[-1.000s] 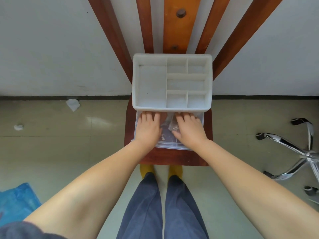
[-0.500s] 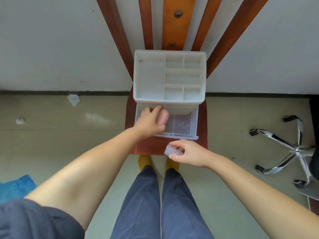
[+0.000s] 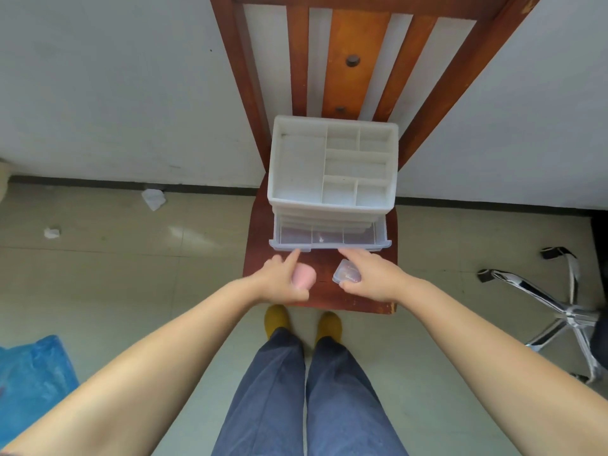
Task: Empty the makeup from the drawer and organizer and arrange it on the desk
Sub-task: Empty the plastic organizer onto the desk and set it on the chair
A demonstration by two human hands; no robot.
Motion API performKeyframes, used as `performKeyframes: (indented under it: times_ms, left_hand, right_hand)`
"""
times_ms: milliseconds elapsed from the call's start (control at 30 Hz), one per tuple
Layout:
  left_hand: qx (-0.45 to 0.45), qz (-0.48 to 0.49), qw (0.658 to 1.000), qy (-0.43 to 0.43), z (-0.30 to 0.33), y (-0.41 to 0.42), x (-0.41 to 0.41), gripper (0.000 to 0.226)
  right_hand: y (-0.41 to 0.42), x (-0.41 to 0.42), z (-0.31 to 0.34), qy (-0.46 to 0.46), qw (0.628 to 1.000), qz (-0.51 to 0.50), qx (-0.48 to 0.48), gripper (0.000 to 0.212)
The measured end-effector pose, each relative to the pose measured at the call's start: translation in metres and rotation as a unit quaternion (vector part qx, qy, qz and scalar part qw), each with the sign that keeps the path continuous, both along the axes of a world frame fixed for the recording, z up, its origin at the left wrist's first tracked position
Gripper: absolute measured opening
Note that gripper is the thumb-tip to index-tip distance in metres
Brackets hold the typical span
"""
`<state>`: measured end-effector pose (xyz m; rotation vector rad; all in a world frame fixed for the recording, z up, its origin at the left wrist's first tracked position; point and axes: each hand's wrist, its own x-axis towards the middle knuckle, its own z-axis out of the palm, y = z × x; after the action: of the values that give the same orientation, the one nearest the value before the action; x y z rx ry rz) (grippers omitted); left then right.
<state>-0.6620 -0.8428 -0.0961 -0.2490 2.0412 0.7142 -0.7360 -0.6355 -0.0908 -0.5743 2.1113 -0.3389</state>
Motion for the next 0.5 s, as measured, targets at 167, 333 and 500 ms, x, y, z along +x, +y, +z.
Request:
performKeyframes:
  times_ms: [167, 333, 500]
  left_hand:
    - [-0.026, 0.013, 0.999, 0.035, 0.002, -0.005, -0.038, 0.107]
    - [-0.081, -0.013, 0.995, 0.062, 0.005, -0.014, -0.057, 0.102]
    - [-0.082, -0.029, 0.990, 0.109, 0.033, -0.018, -0.037, 0.087]
  right_hand:
    - [-0.014, -0.028, 0.003, 0.041, 0.999, -0.013, -0.008, 0.082]
    - [-0.026, -0.040, 0.010, 0.068, 0.998, -0.007, 0.001, 0.078]
    - [-0.038, -0.026, 0.037, 0.095, 0.995, 0.019, 0.012, 0.068]
